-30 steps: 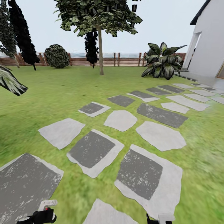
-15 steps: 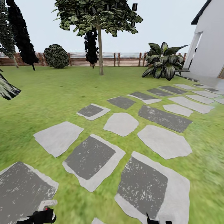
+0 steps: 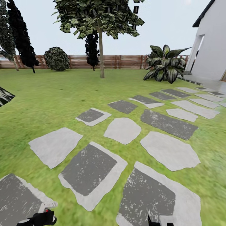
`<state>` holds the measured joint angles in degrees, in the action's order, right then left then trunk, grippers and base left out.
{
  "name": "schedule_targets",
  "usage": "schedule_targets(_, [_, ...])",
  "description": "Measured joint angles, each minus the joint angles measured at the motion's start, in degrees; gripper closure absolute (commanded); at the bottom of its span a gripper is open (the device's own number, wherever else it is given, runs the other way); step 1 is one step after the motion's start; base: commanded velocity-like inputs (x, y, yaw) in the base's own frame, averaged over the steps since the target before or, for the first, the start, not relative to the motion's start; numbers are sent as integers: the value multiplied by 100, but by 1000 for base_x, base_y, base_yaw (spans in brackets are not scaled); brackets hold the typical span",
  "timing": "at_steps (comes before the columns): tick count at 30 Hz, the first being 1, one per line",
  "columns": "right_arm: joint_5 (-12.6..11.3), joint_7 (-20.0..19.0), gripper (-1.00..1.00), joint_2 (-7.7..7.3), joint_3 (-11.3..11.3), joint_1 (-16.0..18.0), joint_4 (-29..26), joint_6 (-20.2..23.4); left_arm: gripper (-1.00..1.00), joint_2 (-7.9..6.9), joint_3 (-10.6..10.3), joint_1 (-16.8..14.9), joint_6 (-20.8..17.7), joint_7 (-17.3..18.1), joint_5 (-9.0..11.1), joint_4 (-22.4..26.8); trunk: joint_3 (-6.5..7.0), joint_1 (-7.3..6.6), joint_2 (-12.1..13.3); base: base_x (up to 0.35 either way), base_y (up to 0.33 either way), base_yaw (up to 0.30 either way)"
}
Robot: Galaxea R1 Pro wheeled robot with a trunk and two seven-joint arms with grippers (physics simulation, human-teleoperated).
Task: In the garden, pick up the pesticide atomizer on the floor and spray pesticide onto both trees until each tree trunk is fully covered.
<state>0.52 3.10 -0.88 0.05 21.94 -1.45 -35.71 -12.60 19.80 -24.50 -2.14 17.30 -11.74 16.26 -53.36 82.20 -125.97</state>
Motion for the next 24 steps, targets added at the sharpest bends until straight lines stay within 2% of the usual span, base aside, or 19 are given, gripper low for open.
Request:
schedule_targets(9, [-3, -2, -100, -4, 0, 0, 0, 0, 100, 36, -9, 0, 7, -3, -7, -8, 0, 0, 0, 338, 0, 0])
schedule_targets(24, [0, -1, -100, -3, -1, 0, 0, 0, 100, 11, 0, 0, 8, 34, 8, 0, 0, 0, 0, 339, 0, 0])
